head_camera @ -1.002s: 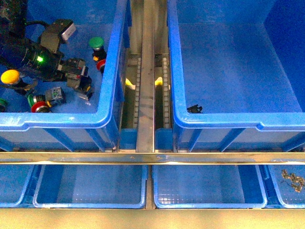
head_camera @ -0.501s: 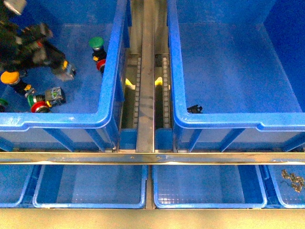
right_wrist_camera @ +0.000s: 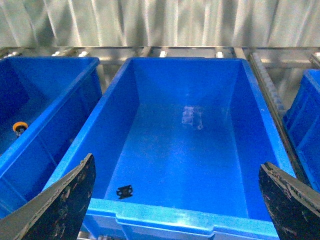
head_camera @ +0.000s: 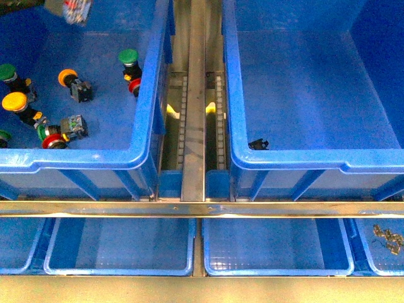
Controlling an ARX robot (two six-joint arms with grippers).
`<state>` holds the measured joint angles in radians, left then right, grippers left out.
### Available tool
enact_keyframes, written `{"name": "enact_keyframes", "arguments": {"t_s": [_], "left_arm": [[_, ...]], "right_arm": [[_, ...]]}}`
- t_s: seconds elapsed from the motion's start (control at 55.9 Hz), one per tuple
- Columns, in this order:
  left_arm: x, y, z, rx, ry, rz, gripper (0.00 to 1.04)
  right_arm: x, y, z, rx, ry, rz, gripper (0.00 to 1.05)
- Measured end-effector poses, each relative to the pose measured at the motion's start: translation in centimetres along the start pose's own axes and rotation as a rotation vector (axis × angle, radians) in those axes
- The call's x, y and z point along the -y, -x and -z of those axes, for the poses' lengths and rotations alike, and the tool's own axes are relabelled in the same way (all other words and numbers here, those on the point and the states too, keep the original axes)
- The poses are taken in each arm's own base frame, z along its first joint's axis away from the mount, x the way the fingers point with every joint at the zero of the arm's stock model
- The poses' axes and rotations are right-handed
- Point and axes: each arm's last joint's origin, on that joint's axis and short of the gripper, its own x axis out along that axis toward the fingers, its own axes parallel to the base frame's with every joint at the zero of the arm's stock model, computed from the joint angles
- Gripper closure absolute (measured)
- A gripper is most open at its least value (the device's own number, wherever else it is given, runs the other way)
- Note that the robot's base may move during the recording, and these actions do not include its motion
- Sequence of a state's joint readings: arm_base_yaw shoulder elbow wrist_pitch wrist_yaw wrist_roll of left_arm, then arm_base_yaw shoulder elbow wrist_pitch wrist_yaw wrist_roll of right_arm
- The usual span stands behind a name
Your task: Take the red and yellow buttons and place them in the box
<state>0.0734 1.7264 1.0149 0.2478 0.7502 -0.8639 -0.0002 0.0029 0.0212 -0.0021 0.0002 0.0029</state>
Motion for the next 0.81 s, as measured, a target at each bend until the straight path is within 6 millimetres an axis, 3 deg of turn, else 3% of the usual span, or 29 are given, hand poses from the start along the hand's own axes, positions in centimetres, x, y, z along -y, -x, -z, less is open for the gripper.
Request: {"name": "enact_keyframes", "arguments": {"t_s": [0.143, 0.304, 0.573, 0.805], "left_arm": [[3.0, -2.6, 2.5, -0.051, 0.043, 0.066, 0.71], [5.2, -6.0, 6.8, -0.142, 0.081, 0.088, 0.71], [7.3, -10.1, 13.7, -0.289, 0.118, 0.089, 0.71], [8.4, -11.4, 15.4, -0.318, 0.112, 0.093, 0.71]], "right_arm": [[0.0, 0.0, 0.0, 0.000, 0.000, 0.000, 0.07], [0.0, 0.0, 0.0, 0.000, 0.000, 0.000, 0.07], [0.0, 0.0, 0.0, 0.000, 0.000, 0.000, 0.07], [0.0, 0.0, 0.0, -0.003, 0.000, 0.003, 0.07]]}}
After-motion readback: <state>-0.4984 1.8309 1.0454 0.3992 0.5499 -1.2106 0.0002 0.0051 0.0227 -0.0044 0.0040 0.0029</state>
